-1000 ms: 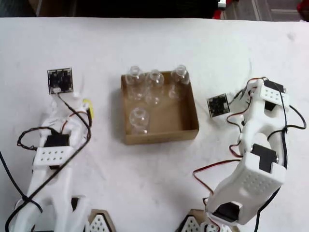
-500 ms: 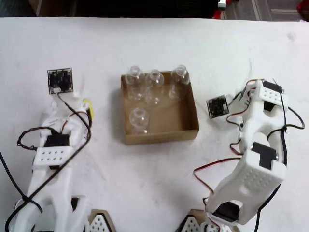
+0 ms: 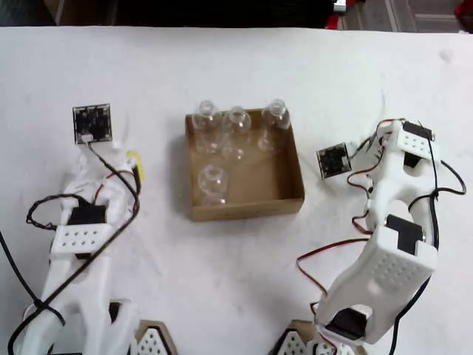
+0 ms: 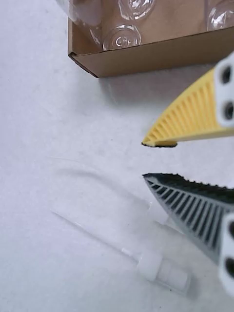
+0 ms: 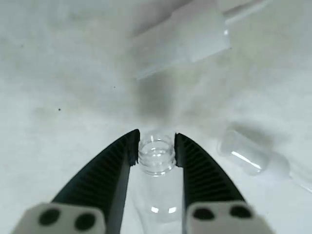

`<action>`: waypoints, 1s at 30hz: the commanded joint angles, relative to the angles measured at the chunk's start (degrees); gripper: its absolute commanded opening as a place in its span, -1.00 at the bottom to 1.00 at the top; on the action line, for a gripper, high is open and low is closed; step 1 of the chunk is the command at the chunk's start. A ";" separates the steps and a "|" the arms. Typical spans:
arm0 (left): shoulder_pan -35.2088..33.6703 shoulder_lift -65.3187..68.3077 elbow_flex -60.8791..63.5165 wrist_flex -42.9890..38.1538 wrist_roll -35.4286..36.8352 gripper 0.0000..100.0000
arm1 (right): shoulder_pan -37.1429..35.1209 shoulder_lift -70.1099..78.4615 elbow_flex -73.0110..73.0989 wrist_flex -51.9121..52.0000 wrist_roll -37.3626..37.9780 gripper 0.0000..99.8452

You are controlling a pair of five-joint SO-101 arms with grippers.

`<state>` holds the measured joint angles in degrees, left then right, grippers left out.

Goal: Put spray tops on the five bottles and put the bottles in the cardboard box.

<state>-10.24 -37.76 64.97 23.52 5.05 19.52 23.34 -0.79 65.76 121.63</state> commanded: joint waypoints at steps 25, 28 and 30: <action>-0.13 -1.71 -0.62 -1.49 -0.62 -0.81 | -21.23 -49.19 -2.20 17.19 -49.32 -0.97; -0.13 -1.71 -0.53 -1.49 -0.62 -0.81 | -26.15 -56.57 -2.02 18.33 -56.26 -0.97; -0.13 -1.71 -0.53 -1.41 -0.62 -0.81 | -29.41 -60.35 -1.93 18.51 -61.89 -0.97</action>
<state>-10.24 -37.76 64.97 23.52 5.05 -4.31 -28.09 -0.79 83.43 69.76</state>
